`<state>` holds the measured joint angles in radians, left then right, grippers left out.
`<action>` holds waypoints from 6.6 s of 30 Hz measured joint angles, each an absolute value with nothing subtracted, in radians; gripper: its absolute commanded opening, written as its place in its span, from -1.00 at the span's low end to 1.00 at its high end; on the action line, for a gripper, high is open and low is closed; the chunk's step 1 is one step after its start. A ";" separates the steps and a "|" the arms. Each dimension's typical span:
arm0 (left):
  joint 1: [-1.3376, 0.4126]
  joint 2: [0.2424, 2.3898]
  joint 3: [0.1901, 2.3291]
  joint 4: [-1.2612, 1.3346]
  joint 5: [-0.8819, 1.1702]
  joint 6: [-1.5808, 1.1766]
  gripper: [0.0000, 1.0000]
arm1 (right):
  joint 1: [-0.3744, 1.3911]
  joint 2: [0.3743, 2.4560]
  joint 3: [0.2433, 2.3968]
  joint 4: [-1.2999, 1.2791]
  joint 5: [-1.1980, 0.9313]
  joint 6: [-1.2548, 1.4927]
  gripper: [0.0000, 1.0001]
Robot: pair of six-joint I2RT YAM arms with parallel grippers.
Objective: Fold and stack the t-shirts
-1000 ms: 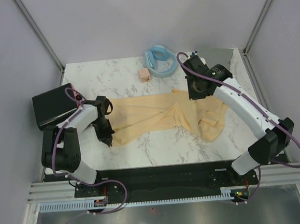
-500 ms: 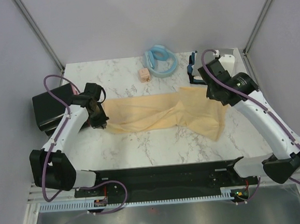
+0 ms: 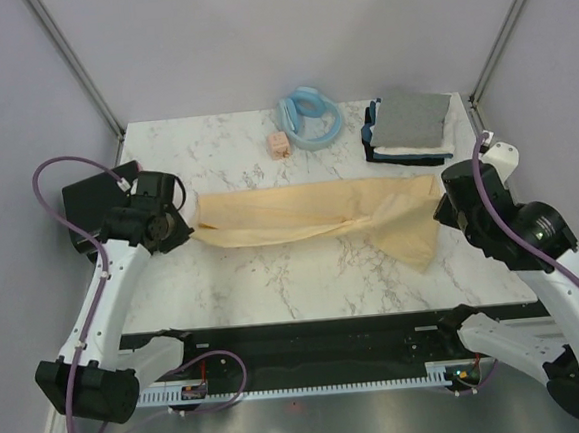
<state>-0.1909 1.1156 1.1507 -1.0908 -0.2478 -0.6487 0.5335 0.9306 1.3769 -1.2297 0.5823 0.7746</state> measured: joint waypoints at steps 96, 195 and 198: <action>-0.180 1.251 1.127 -1.112 -0.253 -0.476 -0.96 | 0.323 1.215 1.360 -1.098 0.498 0.219 -1.00; -0.350 2.004 1.623 -1.310 -0.234 -0.483 -0.31 | 0.265 1.715 1.383 -0.995 0.355 0.240 -0.45; -0.354 2.031 1.604 -1.297 -0.226 -0.483 -0.41 | 0.281 1.763 1.367 -0.995 0.340 0.241 -0.45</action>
<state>-0.3542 2.0308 1.6039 -1.2972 -0.2264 -0.4828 0.2806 1.7626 1.3670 -0.9951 0.3397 0.2413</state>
